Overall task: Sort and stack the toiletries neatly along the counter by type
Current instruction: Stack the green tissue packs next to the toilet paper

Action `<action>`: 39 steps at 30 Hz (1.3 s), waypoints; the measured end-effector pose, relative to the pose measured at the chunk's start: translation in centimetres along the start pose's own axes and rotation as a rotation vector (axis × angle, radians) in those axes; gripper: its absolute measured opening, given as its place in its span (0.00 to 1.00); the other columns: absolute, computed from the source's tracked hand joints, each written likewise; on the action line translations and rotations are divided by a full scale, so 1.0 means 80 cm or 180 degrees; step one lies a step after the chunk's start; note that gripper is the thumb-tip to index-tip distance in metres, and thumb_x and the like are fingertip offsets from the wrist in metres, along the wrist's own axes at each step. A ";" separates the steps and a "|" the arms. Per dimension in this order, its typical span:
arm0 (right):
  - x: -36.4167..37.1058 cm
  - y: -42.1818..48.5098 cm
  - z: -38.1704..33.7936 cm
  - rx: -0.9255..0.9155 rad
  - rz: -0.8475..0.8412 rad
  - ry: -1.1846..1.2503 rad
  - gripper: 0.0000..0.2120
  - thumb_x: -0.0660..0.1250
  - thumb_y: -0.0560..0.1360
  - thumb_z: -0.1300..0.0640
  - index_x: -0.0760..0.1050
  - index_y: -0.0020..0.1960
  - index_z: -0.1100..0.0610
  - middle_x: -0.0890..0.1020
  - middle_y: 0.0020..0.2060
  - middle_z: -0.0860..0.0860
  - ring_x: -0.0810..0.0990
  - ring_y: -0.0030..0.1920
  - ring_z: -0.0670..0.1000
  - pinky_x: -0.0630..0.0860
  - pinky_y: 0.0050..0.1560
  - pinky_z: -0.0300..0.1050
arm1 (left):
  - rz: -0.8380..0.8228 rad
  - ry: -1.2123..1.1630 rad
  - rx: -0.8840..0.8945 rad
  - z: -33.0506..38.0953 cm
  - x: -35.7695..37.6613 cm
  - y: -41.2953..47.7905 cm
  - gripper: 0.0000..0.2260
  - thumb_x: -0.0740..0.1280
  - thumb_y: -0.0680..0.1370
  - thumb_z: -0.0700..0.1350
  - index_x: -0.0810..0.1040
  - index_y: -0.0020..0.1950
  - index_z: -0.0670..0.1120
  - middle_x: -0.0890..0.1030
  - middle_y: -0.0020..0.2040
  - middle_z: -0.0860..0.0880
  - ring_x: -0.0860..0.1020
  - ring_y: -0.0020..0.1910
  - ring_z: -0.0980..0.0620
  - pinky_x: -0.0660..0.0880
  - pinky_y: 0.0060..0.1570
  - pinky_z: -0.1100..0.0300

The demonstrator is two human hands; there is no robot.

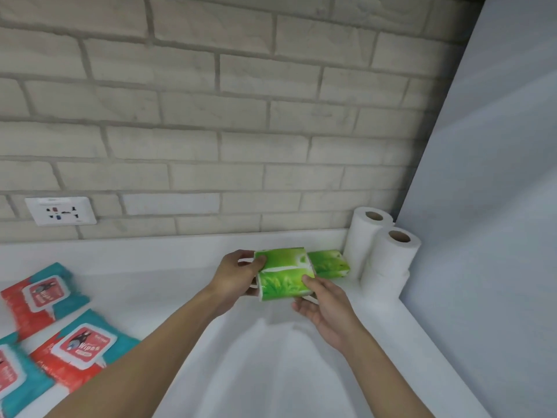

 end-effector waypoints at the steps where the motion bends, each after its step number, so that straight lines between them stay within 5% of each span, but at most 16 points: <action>1: -0.008 0.008 -0.006 0.0007 0.0024 0.0059 0.18 0.69 0.76 0.62 0.72 0.63 0.68 0.80 0.39 0.59 0.78 0.36 0.57 0.82 0.39 0.49 | -0.0013 -0.0016 -0.0030 0.000 0.011 0.010 0.14 0.69 0.77 0.45 0.75 0.60 0.41 0.82 0.50 0.40 0.81 0.37 0.44 0.78 0.37 0.53; 10: -0.052 0.067 -0.034 0.0032 0.0237 0.0872 0.12 0.69 0.76 0.63 0.77 0.58 0.63 0.83 0.50 0.57 0.82 0.43 0.53 0.80 0.52 0.50 | -0.0054 -0.0180 -0.0274 -0.005 0.087 0.077 0.13 0.69 0.78 0.43 0.74 0.58 0.39 0.83 0.45 0.40 0.83 0.35 0.45 0.78 0.32 0.57; 16: -0.081 0.109 -0.034 0.0056 0.0377 0.1324 0.10 0.69 0.75 0.65 0.77 0.56 0.62 0.83 0.49 0.56 0.81 0.48 0.51 0.83 0.43 0.44 | 0.0065 -0.0219 -0.0351 -0.022 0.118 0.123 0.18 0.73 0.74 0.42 0.73 0.60 0.38 0.83 0.48 0.37 0.84 0.35 0.45 0.80 0.33 0.55; 23: -0.103 0.144 -0.027 0.0151 0.0859 0.1586 0.09 0.67 0.76 0.65 0.76 0.57 0.62 0.80 0.47 0.57 0.79 0.43 0.51 0.78 0.48 0.47 | 0.0109 -0.0117 -0.0302 -0.042 0.143 0.166 0.12 0.75 0.72 0.40 0.80 0.53 0.40 0.85 0.43 0.40 0.83 0.34 0.46 0.80 0.35 0.56; 32: -0.121 0.188 -0.008 0.0144 0.1279 0.1609 0.17 0.67 0.77 0.64 0.71 0.65 0.63 0.79 0.50 0.59 0.79 0.42 0.54 0.78 0.43 0.47 | 0.0103 -0.0102 -0.0632 -0.085 0.167 0.217 0.23 0.73 0.71 0.34 0.74 0.65 0.35 0.83 0.51 0.37 0.84 0.45 0.41 0.82 0.45 0.48; 39: -0.129 0.203 -0.005 0.0064 0.1465 0.1646 0.17 0.65 0.77 0.68 0.70 0.66 0.66 0.79 0.44 0.57 0.79 0.41 0.53 0.78 0.44 0.46 | 0.0553 0.0287 -0.0490 -0.102 0.175 0.233 0.14 0.77 0.67 0.41 0.80 0.50 0.44 0.84 0.44 0.44 0.84 0.44 0.44 0.81 0.48 0.46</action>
Point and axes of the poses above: each hand's wrist, its own y-axis towards the middle knuckle, its own x-axis out of the palm, z = x × y, the point moved 4 cm from there along y, towards the middle knuckle
